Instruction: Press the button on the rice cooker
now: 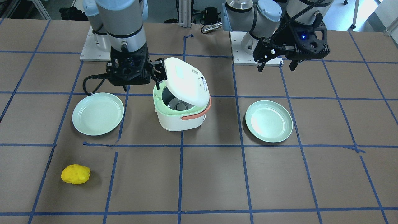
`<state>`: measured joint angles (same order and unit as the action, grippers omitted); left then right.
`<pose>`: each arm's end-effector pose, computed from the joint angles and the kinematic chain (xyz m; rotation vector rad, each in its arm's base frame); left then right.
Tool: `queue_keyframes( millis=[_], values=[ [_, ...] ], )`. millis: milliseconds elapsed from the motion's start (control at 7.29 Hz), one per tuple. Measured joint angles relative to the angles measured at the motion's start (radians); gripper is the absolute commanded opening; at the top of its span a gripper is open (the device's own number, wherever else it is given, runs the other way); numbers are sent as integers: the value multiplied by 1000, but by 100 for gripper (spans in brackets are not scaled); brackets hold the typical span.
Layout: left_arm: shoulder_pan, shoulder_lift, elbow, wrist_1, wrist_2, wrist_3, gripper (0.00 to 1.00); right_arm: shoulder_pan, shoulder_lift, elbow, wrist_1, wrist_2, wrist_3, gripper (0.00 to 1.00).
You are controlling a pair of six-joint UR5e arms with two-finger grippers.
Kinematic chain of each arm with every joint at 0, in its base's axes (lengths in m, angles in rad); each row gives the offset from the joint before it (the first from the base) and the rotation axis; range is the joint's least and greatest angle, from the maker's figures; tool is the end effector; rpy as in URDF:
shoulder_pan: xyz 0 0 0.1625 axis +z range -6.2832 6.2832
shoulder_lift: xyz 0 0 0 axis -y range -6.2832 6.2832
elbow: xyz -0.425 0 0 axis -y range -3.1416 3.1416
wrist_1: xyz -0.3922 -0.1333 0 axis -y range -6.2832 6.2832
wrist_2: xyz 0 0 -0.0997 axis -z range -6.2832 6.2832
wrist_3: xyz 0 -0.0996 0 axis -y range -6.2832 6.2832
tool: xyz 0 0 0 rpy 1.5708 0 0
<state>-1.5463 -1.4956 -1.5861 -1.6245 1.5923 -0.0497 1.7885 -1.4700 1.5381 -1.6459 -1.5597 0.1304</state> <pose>-0.1199 -0.4630 0.5108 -0.1158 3.1180 -0.0101 0.2467 -0.4928 0.4598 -0.1366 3.1265 -0.0078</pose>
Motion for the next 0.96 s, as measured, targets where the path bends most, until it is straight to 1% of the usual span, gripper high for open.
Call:
queue_keyframes(
  millis=[275, 412, 686, 961],
  values=[
    [0, 0, 0, 0, 0, 0, 100, -92, -2, -94, 104, 5, -83, 100],
    [0, 0, 0, 0, 0, 0, 100, -128, -5, -118, 125, 6, -129, 100],
    [0, 0, 0, 0, 0, 0, 100, -182, -18, -136, 133, 5, -188, 100],
    [0, 0, 0, 0, 0, 0, 100, -196, -26, -138, 122, 3, -198, 100]
  ],
)
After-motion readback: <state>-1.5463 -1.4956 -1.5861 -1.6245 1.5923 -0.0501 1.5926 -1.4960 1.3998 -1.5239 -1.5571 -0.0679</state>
